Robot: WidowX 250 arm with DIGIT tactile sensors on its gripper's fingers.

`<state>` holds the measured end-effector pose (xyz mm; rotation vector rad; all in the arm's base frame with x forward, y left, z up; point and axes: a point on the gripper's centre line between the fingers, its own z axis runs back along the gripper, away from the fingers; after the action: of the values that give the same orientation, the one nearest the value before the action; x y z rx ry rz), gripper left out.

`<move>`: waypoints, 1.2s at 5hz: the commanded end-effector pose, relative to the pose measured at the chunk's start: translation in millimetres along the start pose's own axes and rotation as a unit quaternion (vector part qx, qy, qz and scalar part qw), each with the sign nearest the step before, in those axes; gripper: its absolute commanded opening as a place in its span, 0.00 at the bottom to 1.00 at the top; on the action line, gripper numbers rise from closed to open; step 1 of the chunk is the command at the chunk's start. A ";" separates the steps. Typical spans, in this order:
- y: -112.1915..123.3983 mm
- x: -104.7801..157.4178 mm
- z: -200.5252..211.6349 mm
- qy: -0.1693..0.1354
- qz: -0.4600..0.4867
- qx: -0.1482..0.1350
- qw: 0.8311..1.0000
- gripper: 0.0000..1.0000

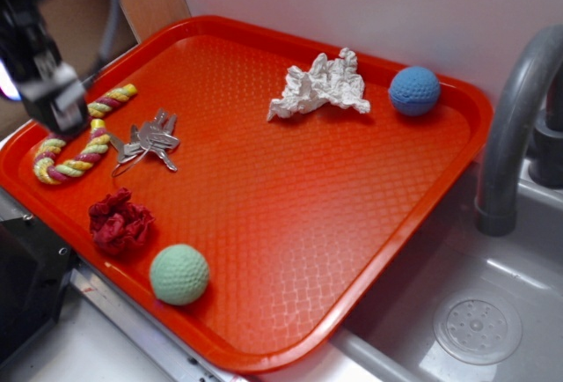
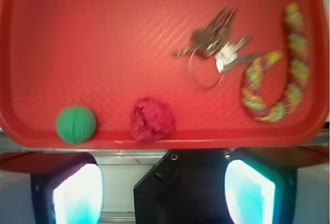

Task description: Grab the red paper.

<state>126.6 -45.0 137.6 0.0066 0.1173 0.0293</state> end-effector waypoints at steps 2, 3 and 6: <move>-13.7 4.6 -57.7 0.018 -0.034 0.034 0.999 1.00; -7.0 9.4 -80.7 0.035 -0.033 0.060 0.997 1.00; -1.9 -2.2 -122.9 0.080 -0.086 0.073 0.990 1.00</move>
<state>121.9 -49.9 19.3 0.1314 0.2533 -0.1205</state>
